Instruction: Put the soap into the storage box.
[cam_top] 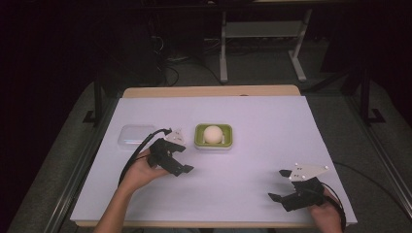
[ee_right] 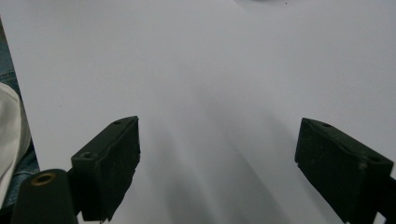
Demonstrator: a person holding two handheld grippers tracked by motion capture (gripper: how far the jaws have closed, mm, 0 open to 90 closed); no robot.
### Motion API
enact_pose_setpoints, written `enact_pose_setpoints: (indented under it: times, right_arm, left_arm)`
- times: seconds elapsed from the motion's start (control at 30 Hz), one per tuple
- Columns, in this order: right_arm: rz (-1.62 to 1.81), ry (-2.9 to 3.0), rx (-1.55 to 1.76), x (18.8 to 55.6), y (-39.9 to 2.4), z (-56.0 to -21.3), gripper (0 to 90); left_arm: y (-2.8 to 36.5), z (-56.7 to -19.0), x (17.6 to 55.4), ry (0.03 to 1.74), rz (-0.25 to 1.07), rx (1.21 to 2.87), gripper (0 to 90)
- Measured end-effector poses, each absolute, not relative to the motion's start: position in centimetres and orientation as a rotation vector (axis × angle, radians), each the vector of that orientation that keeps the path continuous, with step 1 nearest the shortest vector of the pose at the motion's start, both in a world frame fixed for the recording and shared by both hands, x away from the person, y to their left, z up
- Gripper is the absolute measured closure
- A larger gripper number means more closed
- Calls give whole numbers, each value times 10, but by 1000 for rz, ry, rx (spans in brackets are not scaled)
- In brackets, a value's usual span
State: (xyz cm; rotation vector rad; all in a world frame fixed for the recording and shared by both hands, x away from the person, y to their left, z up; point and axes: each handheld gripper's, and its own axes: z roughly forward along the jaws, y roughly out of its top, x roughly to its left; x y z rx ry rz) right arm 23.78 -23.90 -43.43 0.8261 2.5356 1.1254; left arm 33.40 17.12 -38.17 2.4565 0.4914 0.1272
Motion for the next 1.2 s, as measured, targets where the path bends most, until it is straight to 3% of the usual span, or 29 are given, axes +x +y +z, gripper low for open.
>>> enact_pose_setpoints:
  times: [1.2]
  right_arm:
    - [1097,2543,823,235,-240,-437,133]
  left_arm:
    - [233,-416,255,558,124,2373,210]
